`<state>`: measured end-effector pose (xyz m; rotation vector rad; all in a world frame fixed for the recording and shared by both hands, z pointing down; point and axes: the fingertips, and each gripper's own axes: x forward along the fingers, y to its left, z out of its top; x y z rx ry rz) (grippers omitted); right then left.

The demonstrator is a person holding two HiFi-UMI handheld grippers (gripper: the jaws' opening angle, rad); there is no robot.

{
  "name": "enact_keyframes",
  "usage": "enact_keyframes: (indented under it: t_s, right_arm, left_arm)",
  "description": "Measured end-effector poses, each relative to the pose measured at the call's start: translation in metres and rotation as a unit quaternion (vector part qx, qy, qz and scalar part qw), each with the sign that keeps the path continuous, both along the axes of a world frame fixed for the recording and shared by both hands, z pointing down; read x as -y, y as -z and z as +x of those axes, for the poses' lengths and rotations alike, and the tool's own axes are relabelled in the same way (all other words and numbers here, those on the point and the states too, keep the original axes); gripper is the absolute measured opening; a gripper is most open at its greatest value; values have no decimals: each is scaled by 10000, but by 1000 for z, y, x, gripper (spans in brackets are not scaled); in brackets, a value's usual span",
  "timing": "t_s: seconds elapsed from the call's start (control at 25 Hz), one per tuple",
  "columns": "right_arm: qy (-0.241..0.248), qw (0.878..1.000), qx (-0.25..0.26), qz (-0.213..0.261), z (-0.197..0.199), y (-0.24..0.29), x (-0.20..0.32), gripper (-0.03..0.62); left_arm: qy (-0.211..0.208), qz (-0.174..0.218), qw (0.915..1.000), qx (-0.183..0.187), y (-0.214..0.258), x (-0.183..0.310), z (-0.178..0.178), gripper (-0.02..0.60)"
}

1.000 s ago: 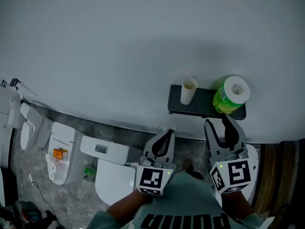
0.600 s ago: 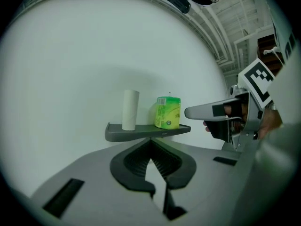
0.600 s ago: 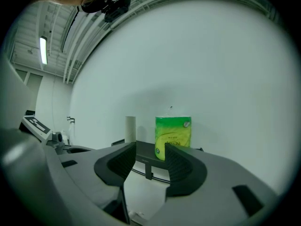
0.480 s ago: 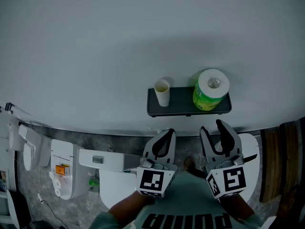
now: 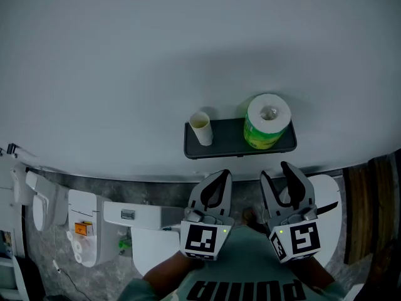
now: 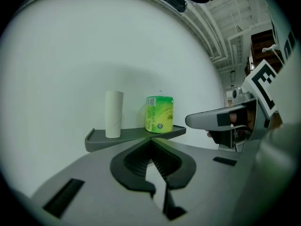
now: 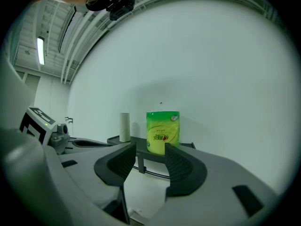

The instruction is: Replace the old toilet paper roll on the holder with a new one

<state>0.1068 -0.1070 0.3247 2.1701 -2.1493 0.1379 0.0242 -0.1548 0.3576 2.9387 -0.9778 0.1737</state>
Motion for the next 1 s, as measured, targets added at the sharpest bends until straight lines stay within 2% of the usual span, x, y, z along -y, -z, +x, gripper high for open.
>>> enact_keyframes:
  t_s: [0.64,0.8,1.0]
  right_arm:
    - [53,9999,5,108,15,9,13,199]
    - [95,9998,12,180,21,17,22,229]
    - [142,9996,64,222,31,24,35,309]
  left_arm:
    - [-90,75,9999,24,7,2,14,5]
    - [-138,130,9997,130,10,1,17,5]
    - [-24,171,9998,71,13,7,17,5]
